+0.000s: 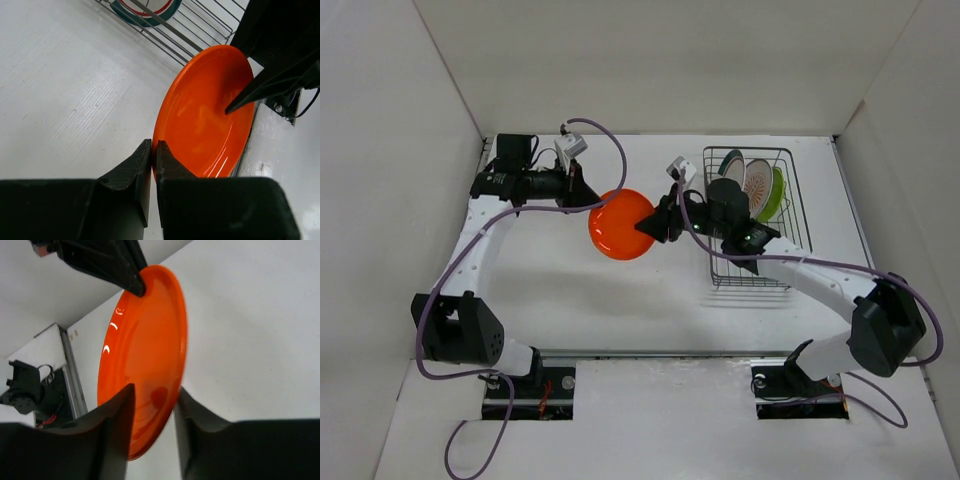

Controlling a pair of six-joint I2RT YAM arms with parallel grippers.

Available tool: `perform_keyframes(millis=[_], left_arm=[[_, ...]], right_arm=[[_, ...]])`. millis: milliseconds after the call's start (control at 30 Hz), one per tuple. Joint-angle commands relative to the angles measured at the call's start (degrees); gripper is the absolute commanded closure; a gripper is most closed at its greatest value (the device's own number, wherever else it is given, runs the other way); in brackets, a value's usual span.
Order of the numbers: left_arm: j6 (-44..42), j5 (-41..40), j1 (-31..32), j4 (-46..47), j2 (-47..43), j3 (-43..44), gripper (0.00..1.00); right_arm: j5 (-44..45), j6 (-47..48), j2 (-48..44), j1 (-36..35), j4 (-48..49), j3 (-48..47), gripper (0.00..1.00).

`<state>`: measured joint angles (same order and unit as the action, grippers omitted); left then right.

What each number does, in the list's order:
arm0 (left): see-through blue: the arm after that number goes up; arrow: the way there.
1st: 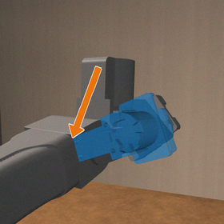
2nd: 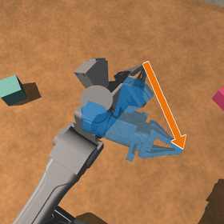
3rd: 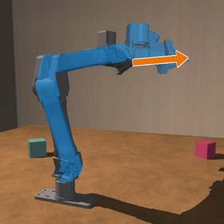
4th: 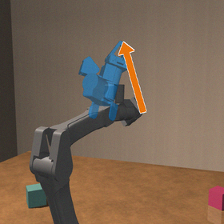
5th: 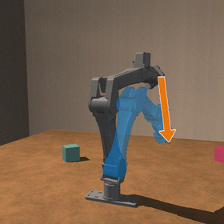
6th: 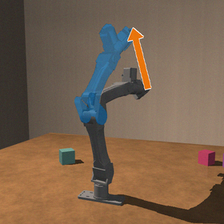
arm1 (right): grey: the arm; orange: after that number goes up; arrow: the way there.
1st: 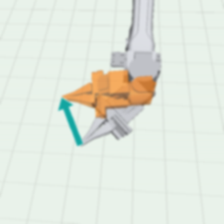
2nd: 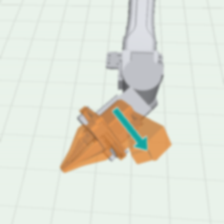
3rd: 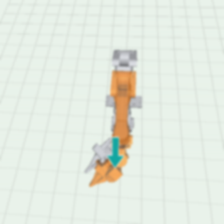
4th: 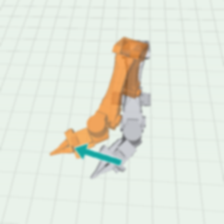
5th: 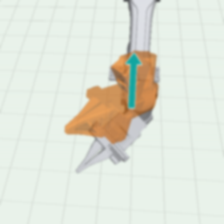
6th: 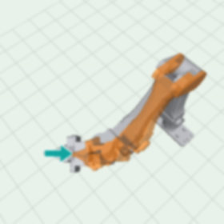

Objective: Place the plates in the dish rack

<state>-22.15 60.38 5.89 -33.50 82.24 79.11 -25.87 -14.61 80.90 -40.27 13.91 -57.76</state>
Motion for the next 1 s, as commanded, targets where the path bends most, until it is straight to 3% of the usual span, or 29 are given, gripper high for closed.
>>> perform_keyframes(millis=[0, 33, 133, 167, 200, 267, 300, 400, 633, 800, 967], left_arm=[[-0.61, 3.08, -0.18, 0.89, -2.7, -0.62, 1.0], [-0.61, 3.08, -0.18, 1.41, -2.7, -0.62, 1.0], [0.79, 0.63, -0.18, 2.82, -2.7, -1.15, 0.99], [1.4, 0.09, -0.18, 2.82, -2.7, -1.15, 0.89], [1.41, 0.09, -0.18, 3.34, -2.7, -1.15, 0.72], [2.81, -1.66, -0.18, 4.57, -2.7, -1.76, 0.21], [3.51, -2.36, -0.7, 5.36, -2.7, -1.77, 0.0], [5.53, -6.83, -0.7, 8.08, -3.4, -3.26, 0.0], [7.74, -17.39, -0.7, 12.75, -3.93, -6.51, 0.0], [6.68, -17.93, -0.7, 12.75, -3.93, -7.04, 0.0], [5.55, -17.93, -0.7, 12.23, -4.45, -7.04, 0.0]], right_arm=[[0.64, 0.02, 0.22, -0.6, 4.9, -3.94, 0.62], [0.64, 0.02, 0.83, -0.6, 4.9, -3.94, 0.8], [1.17, -0.59, 0.83, -0.6, 4.9, -4.46, 0.98], [2.3, -0.59, 0.83, -0.6, 4.9, -4.47, 0.98], [3.27, -0.59, 0.83, -0.6, 3.68, -4.47, 0.98], [5.73, -0.59, -0.39, -0.08, 1.92, -4.47, 1.0], [8.7, -0.59, -1.18, 1.06, 1.04, -4.47, 1.0], [17.47, -0.59, -6.18, 4.49, -3.88, -4.47, 1.0], [37.71, 5.55, -16.03, 20.57, -18.3, -9.47, 1.0], [40.71, 11.35, -17.71, 32.78, -18.31, -11.23, 1.0], [42.13, 14.96, -12.89, 41.4, -18.31, -12.47, 1.0]])
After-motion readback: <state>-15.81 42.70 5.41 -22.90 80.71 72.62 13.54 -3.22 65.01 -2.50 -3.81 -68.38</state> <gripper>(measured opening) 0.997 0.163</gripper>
